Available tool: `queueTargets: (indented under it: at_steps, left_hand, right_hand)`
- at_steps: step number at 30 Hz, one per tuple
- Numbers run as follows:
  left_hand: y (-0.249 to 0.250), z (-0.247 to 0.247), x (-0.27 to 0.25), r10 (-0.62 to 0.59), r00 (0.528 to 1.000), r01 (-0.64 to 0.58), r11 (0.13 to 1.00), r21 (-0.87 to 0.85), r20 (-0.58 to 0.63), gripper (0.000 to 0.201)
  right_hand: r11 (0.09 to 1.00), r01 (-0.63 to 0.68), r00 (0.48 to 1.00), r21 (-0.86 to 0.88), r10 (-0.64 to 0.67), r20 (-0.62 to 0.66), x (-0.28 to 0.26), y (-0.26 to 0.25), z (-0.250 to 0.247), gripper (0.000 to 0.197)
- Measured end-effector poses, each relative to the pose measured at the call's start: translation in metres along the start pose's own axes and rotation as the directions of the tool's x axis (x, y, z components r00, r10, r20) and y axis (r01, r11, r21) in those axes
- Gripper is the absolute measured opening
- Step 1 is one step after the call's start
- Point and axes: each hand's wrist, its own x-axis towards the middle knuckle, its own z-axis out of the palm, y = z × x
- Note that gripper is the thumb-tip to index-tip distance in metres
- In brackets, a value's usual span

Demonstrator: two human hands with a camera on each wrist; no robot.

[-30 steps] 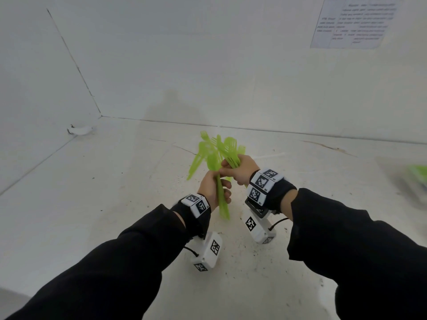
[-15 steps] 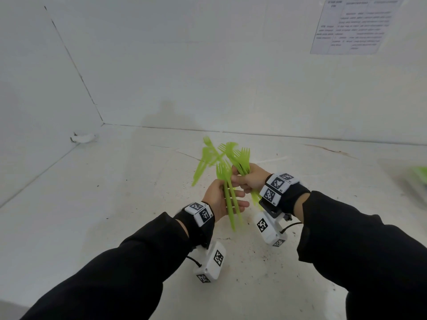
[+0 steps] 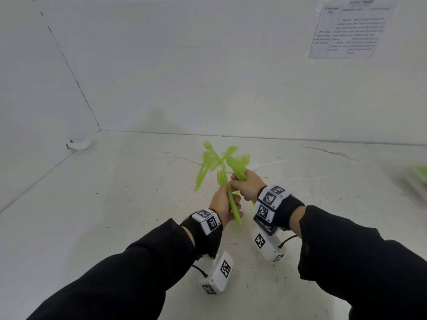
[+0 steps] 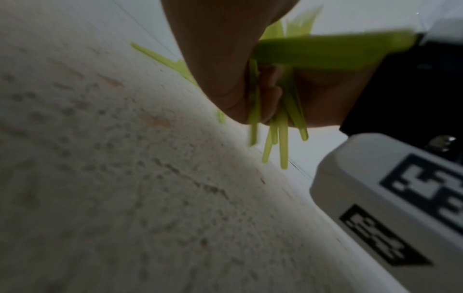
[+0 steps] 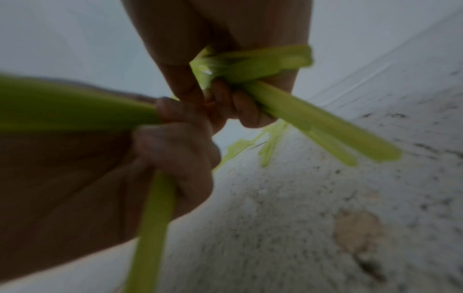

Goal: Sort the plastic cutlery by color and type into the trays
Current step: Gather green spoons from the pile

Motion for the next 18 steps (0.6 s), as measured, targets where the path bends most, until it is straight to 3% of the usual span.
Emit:
queueTargets:
  at_steps: [2,6,12,18]
  left_hand:
    - [0.000,0.003,0.003,0.040,0.999,-0.038,0.998,0.046,-0.034,0.039]
    - [0.002,0.002,0.009,0.130,0.989,-0.126,0.990,0.064,-0.071,0.026]
    - [0.012,-0.005,0.009,0.076,0.990,-0.086,0.993,-0.085,-0.119,0.021]
    - [0.009,-0.003,0.005,0.044,0.998,-0.044,0.999,0.008,-0.038,0.029]
  right_hand:
    - [1.000,-0.018,0.999,-0.019,0.017,-0.045,-0.004,-0.004,0.007,0.006]
    - [0.999,0.003,0.993,0.047,0.003,-0.119,-0.002,-0.006,0.009,0.015]
    - [0.997,0.028,0.996,0.077,-0.022,-0.085,-0.006,-0.003,-0.004,0.013]
    - [0.992,0.070,0.992,0.103,-0.058,-0.114,-0.003,-0.007,-0.002,0.009]
